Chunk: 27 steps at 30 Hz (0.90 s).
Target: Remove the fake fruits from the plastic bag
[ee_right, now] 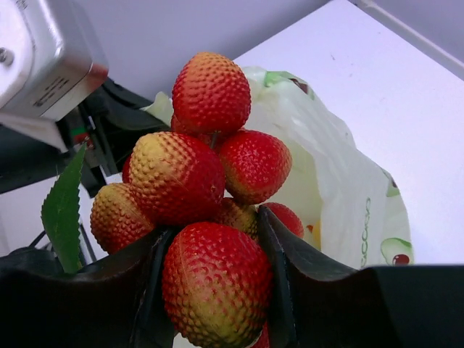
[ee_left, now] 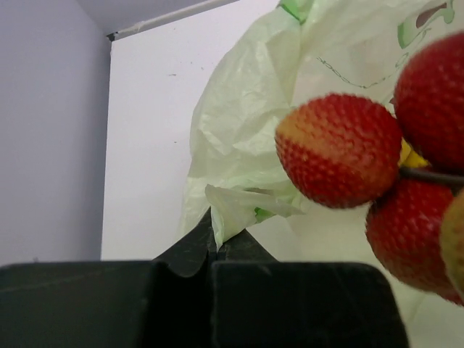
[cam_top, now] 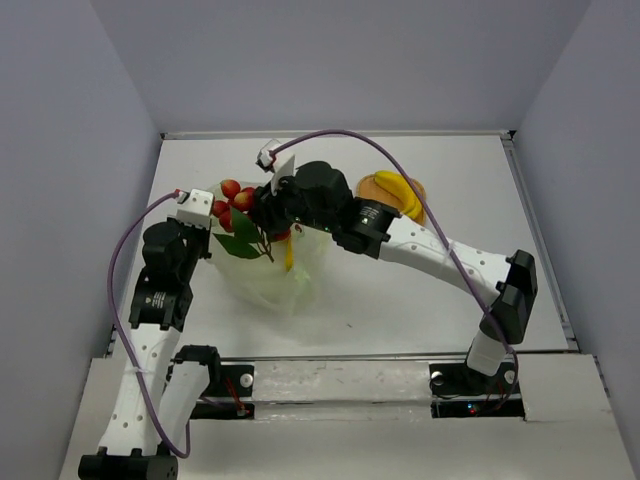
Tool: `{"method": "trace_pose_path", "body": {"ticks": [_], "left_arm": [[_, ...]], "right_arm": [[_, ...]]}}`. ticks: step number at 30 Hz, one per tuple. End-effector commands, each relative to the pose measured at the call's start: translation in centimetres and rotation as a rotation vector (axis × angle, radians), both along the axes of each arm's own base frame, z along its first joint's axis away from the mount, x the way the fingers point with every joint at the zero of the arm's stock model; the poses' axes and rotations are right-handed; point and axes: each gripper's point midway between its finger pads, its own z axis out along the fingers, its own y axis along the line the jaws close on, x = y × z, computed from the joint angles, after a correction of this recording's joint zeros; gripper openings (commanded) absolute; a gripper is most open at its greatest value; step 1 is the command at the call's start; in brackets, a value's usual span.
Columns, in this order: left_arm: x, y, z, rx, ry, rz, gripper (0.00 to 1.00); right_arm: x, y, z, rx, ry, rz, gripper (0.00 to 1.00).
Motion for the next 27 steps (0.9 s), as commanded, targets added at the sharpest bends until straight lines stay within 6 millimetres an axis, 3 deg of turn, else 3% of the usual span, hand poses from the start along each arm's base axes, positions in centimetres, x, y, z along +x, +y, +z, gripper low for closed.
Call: {"method": "trace_pose_path", "body": {"ticks": [1,2,6,10,11,13,14,16,17,20,21,23,24,27], "left_arm": [[0.8,0.2,3.2,-0.071,-0.087,0.047,0.00],[0.8,0.1,3.2,-0.071,-0.088,0.046,0.00],[0.8,0.1,3.2,-0.074,-0.087,0.046,0.00],[0.7,0.8,3.1,-0.055,-0.089,0.076,0.00],[0.7,0.8,3.0,-0.052,-0.086,0.077,0.00],[0.5,0.9,3.1,-0.051,-0.092,0.078,0.00],[0.5,0.8,3.0,-0.052,-0.092,0.077,0.00],[0.5,0.7,3.2,-0.054,-0.098,0.071,0.00],[0.5,0.7,3.2,-0.055,-0.098,0.068,0.00],[0.5,0.7,3.3,-0.055,-0.101,0.068,0.00],[0.4,0.7,3.5,-0.052,-0.105,0.069,0.00],[0.4,0.7,3.4,-0.049,-0.105,0.065,0.00],[0.4,0.6,3.5,-0.051,-0.110,0.062,0.00],[0.3,0.6,3.4,-0.058,-0.109,0.062,0.00]], "right_arm": [[-1.2,-1.8,6.9,0.137,-0.071,0.083,0.01],[-1.2,-1.9,7.6,0.154,-0.072,0.093,0.01],[-0.4,-5.5,13.7,0.297,-0.118,0.056,0.01],[2.2,-10.0,16.7,0.383,-0.135,-0.134,0.01],[4.0,-12.0,17.0,0.385,-0.150,-0.240,0.01],[5.5,-14.7,17.0,0.377,-0.173,-0.357,0.01],[7.6,-17.0,15.3,0.334,-0.171,-0.474,0.01],[9.9,-19.5,12.9,0.276,-0.158,-0.591,0.01],[12.0,-21.7,9.8,0.196,-0.144,-0.697,0.01],[15.0,-24.3,4.7,0.094,-0.097,-0.802,0.01],[16.3,-25.9,3.2,0.077,-0.071,-0.834,0.01],[17.7,-26.4,1.2,0.070,-0.036,-0.829,0.01],[19.0,-27.2,-1.2,0.026,-0.010,-0.864,0.01],[20.4,-27.9,-4.5,-0.017,0.032,-0.909,0.01]]}}
